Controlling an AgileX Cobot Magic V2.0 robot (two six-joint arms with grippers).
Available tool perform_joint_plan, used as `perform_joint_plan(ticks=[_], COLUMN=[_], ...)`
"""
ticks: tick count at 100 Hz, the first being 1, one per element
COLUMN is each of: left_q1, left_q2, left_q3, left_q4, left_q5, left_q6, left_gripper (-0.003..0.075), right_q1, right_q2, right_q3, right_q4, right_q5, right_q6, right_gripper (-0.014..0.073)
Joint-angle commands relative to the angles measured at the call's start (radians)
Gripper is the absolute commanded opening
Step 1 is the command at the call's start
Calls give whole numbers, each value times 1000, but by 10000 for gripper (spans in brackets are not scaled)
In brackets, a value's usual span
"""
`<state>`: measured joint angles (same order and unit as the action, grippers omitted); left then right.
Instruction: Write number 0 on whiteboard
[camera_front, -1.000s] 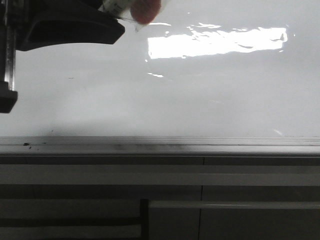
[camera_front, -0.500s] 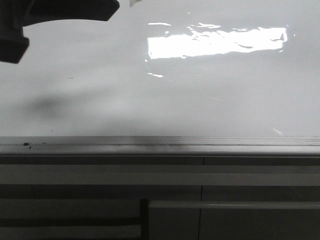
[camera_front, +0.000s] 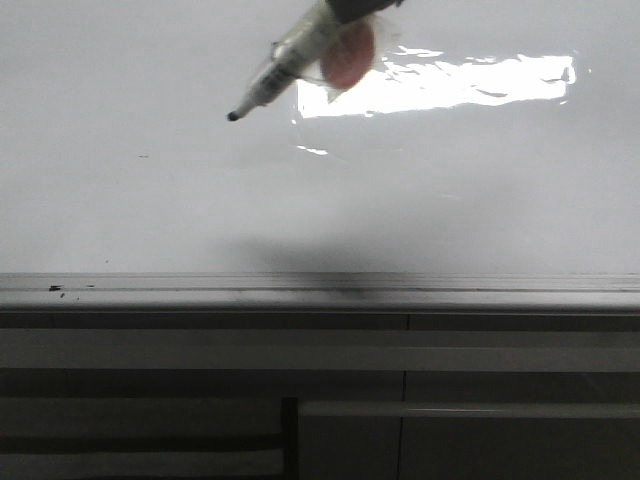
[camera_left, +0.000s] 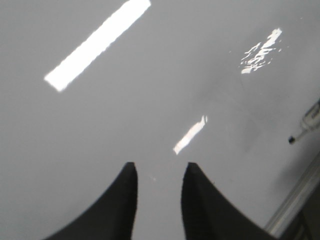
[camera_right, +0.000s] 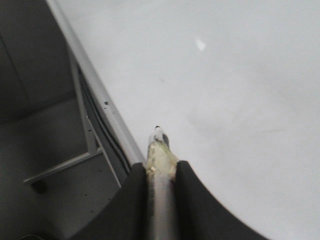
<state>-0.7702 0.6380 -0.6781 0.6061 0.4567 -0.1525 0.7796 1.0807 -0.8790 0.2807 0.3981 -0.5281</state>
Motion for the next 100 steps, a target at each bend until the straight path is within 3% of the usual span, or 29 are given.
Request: perform_joint_plan(ticks=[1,14,27,46,64,89,100], left_q1=[0,0,0,0,0,0,0], left_q2=[-38,-60,-60,-60,-60,-60,-60], left_q3=[-34,-34,-16,52,149,238,243], left_q4=[5,39,141,260,373,643,751], left_q5=[21,33,46,46,-44,-70,-70], left_q6=[-81,-181,-371,-599,-779,-1134,-1215], left_gripper=[-17,-20,-20,-20,-20,-20,-20], right_q1=[-50,-78,-84,-84,-84,-80,-80], right_q2=[-32,-65,-67,-65,-65,-88,-94], right_q3=[-30,-30,-30,-28,-24,136,169], right_q4=[-1,-28,-38,-45,-36,-16,-3], right_q5=[-79,-135,-161,-89,-68,-352,-462], right_q6=[13,13,13,13,13,13,13], right_gripper=[-74,-74,-74,-74,-74,-74,-74])
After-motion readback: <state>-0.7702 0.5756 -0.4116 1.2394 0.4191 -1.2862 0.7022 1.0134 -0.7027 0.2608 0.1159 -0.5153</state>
